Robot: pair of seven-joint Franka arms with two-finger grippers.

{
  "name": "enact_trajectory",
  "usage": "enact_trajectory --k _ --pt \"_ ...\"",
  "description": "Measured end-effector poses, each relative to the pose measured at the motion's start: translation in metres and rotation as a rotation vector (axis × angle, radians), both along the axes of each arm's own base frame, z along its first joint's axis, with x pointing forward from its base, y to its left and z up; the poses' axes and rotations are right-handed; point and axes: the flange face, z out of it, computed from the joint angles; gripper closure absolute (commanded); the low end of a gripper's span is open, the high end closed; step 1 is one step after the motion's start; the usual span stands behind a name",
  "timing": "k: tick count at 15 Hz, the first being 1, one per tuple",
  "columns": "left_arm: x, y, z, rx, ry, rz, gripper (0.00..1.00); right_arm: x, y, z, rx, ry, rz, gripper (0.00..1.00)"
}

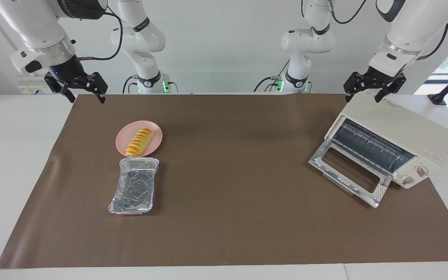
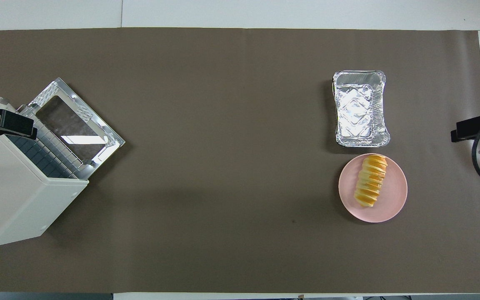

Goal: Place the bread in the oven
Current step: 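Reach the right gripper toward the bread slices on the pink plate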

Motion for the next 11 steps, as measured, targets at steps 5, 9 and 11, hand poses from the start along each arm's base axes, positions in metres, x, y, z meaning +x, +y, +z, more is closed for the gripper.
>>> enact_trajectory --k 5,9,11 --pt "0.000 0.000 0.000 0.000 0.000 0.000 0.00 -0.002 0.001 -0.002 0.001 0.016 0.002 0.00" --pt "0.000 0.000 0.000 0.000 0.000 0.000 0.00 -0.005 0.003 -0.022 0.003 0.044 0.005 0.00" --pt "0.000 0.000 0.000 0.000 0.000 0.000 0.00 -0.009 0.010 -0.043 0.004 0.063 0.016 0.00"
